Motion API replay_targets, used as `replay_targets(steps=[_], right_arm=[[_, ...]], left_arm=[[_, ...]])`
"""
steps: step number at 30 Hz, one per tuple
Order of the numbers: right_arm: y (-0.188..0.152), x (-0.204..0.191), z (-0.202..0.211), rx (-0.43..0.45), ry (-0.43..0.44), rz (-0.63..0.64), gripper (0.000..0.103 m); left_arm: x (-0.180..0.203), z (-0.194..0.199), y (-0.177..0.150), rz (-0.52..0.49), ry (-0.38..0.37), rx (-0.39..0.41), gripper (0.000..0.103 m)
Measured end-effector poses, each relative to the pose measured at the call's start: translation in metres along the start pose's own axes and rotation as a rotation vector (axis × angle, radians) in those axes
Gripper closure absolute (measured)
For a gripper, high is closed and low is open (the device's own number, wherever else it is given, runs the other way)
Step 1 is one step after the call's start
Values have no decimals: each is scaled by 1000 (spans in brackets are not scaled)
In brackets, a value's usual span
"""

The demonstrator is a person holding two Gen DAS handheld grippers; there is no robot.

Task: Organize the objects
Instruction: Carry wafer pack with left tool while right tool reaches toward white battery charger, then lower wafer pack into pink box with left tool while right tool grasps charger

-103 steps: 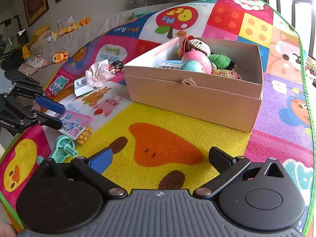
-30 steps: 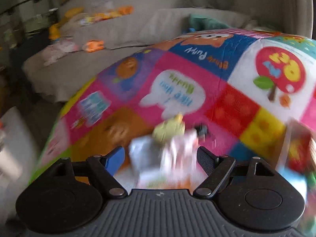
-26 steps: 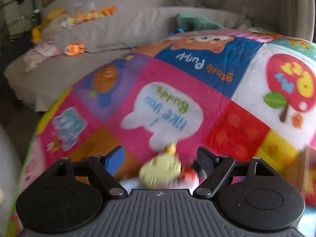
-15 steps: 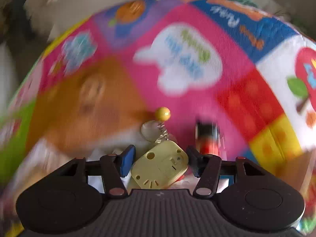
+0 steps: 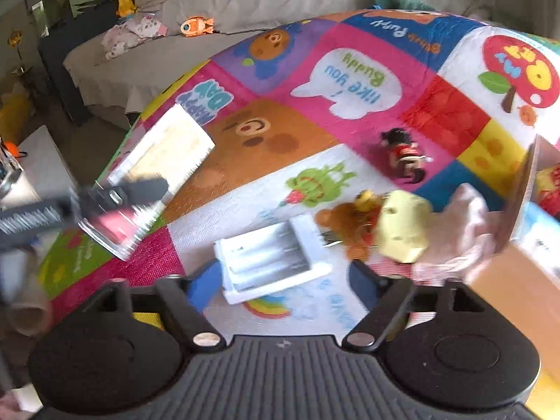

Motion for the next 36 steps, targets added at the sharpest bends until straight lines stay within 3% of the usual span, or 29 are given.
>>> replay_targets(steps=[3, 5, 8, 14, 18, 20, 24, 26, 31, 36], right_arm=[[12, -13, -18, 10, -9, -9, 5], [18, -17, -31, 5, -8, -24, 5], [15, -20, -37, -2, -64, 62, 6], [-3, 22, -10, 3, -197, 140, 7], [-6, 30, 3, 16, -88, 63, 7], [0, 26, -1, 22, -60, 54, 12], [12, 22, -28, -5, -37, 46, 34], [18, 18, -29, 14, -50, 53, 55], [2, 7, 2, 31, -26, 87, 56], [-33, 35, 70, 117, -29, 11, 56]], left_arm=[[-3, 12, 2, 0, 21, 13, 77], [-3, 16, 0, 12, 16, 15, 77], [-1, 20, -6, 7, 6, 6, 77], [-1, 12, -20, 19, -30, -33, 77], [9, 2, -29, 10, -58, -64, 77], [13, 0, -31, -4, -56, -75, 77], [14, 1, -35, -14, -40, -89, 77], [13, -1, -38, -11, -31, -102, 77], [21, -2, -46, -37, -26, -146, 77], [55, -5, -50, -85, -71, -181, 77]])
Point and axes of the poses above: each gripper's, at about its wrist camera, not at the fingertips, and z roughly against the way its jaws point, x to its right, y to its top, the point moved 10 cm from there along -z, roughly the way its jaws point, and after that the axes turned 9 degrees about -x, right-handed, at the moved point
